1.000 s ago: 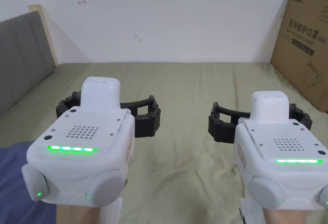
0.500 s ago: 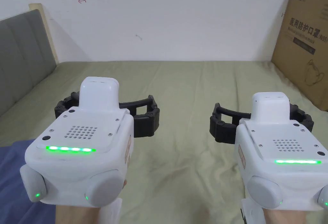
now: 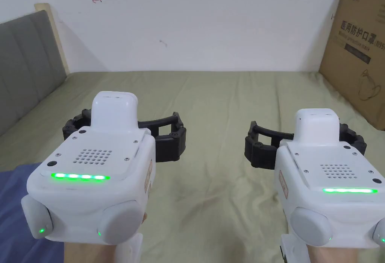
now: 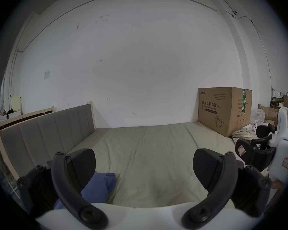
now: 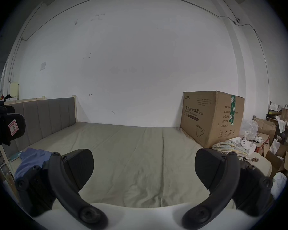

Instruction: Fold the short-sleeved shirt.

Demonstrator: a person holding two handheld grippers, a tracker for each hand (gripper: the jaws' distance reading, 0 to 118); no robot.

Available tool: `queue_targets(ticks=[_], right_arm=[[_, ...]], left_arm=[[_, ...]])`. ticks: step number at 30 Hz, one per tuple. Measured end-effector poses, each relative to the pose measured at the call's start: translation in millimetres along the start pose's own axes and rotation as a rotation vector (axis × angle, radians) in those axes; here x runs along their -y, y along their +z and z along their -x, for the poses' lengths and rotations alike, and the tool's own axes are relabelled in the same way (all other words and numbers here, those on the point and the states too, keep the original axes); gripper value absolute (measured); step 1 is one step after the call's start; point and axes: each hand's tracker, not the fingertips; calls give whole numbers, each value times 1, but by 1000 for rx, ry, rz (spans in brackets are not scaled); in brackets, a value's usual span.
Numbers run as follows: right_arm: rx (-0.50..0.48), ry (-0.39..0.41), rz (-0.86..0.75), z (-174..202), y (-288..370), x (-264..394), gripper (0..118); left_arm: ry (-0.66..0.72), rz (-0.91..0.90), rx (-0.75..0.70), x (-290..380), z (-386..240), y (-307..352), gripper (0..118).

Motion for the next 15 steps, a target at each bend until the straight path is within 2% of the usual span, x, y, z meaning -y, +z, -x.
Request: queue_targets(ticks=[15], right_arm=[[6,0,14,-3,0,1,118]], left_arm=[[0,2,-8,0,1,-1,117]])
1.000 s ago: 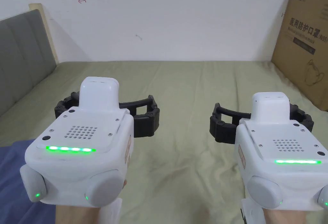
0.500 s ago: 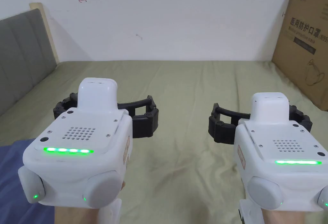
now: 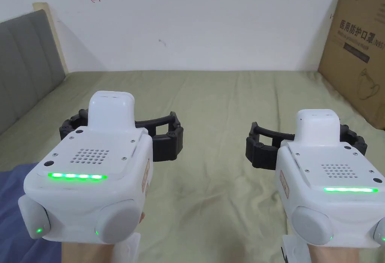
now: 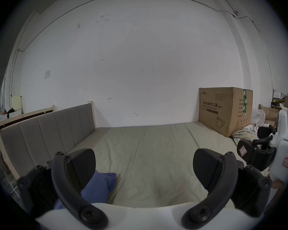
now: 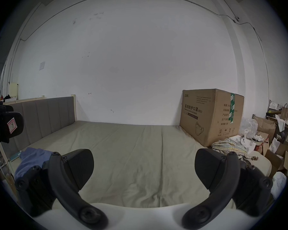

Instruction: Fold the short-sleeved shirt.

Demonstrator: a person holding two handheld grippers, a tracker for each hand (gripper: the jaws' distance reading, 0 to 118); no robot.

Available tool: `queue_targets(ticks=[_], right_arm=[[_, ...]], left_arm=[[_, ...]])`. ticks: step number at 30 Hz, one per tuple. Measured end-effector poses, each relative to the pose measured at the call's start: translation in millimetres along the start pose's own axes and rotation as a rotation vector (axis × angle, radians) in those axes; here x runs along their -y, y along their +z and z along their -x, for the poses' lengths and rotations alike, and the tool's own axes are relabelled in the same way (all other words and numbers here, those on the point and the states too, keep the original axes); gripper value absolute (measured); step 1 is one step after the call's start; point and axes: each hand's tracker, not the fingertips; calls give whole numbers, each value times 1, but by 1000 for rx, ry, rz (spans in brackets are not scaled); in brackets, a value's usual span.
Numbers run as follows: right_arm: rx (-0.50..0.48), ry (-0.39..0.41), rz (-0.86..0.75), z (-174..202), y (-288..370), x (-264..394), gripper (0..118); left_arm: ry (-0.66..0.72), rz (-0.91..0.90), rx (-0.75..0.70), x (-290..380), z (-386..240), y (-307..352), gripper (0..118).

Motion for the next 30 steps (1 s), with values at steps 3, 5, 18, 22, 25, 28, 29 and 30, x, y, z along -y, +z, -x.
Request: queue_targets(ticks=[3,5,18,22,25,28,29,30], right_arm=[[-3,-5,0,0,0,0,118],[-6,-8,2,0,0,0,118],[-19,-4,13,2,-2,-1,118],[-17,-20,19,0,-3,-1,118],[-17,-24,17,0,-2,0,118],[-17,-17,15,0,-1,0,118],[-22,-12,14,1,0,-1,118],[-27,-9,15,1,0,-1,118]], left_arm=[[-7,-3,-1,0,-1,0,117],[-9,-1,4,0,-1,0,117],[-5,9,6,1,1,-2,117],[-7,20,13,1,2,-2,117],[-9,17,9,2,2,-1,117],[-9,8,0,1,1,0,117],[-8,6,2,1,1,0,117],[-5,4,0,1,1,1,117]])
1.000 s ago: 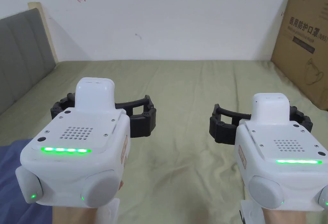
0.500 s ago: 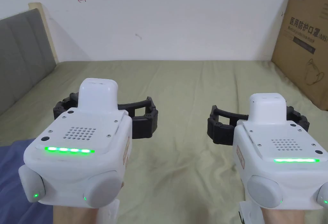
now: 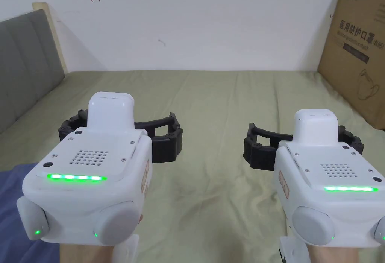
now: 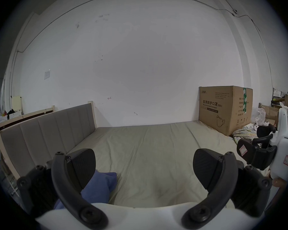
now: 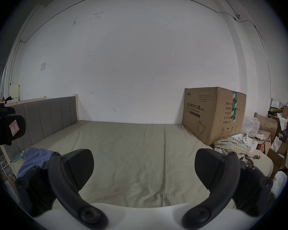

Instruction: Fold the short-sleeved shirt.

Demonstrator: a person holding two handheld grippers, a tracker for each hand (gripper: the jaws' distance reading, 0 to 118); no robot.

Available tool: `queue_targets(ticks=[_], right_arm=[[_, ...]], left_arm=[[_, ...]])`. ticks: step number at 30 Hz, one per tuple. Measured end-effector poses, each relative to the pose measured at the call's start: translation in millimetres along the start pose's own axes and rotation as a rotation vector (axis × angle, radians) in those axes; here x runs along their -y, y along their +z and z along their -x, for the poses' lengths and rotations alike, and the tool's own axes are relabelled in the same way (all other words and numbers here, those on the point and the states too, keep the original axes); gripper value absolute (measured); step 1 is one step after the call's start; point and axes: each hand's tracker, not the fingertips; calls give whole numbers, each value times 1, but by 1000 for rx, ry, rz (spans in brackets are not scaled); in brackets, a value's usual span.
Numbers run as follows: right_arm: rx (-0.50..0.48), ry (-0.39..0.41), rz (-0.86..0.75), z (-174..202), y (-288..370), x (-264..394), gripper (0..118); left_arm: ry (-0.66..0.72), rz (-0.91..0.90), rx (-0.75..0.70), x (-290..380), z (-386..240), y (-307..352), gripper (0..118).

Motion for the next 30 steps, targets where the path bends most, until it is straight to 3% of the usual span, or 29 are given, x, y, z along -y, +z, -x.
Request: queue_targets(ticks=[18,24,25,26,27,28,30], right_arm=[[-4,-26,-5,-2,3,-1,118],[21,-44,-36,-3,7,-1,115],[19,-51,-39,-4,8,-2,105],[26,-52,-47,-4,9,-3,87],[51,-41,-51,-4,8,-3,47],[91,-21,-49,-3,7,-3,20],[86,-18,-57,-4,6,-2,14]], left_arm=[[3,-9,5,0,1,4,116],[12,-21,17,2,0,5,85],[16,-17,19,1,0,4,67],[13,-10,7,1,0,3,49],[4,-14,3,2,-1,3,26],[-5,-22,-3,3,-2,3,14],[-28,-27,-4,3,-2,4,4]])
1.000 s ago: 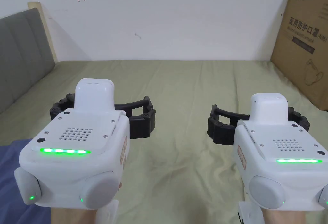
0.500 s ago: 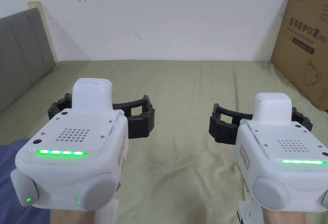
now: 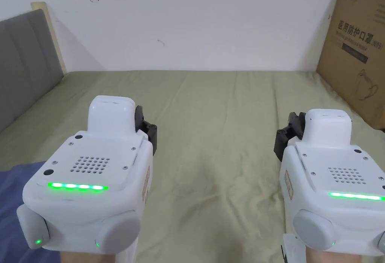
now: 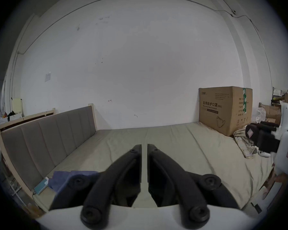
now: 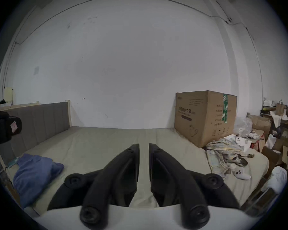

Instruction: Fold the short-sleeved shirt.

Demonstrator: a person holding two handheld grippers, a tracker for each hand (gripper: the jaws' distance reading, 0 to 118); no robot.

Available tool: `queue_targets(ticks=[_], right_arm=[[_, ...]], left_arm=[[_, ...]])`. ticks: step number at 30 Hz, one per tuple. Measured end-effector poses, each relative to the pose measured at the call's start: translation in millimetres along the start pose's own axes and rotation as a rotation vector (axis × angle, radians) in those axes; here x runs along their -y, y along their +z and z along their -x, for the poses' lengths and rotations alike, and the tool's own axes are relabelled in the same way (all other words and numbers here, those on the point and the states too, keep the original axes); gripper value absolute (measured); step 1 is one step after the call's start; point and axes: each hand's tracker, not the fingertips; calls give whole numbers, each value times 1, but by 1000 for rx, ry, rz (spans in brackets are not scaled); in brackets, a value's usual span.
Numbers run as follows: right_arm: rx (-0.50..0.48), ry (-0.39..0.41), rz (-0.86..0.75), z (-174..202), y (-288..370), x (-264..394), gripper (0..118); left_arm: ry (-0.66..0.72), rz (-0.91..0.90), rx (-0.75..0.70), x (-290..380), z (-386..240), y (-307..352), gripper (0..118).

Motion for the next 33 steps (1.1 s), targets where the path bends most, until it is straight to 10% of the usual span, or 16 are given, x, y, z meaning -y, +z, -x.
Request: queue_targets(ticks=[15,33], right_arm=[[-80,-32,51,14,-16,-2,1],[-537,-2,101,183,-24,-4,1]], left_arm=[[100,23,-26,0,24,-2,0],[83,78,-468,13,154,64,0]])
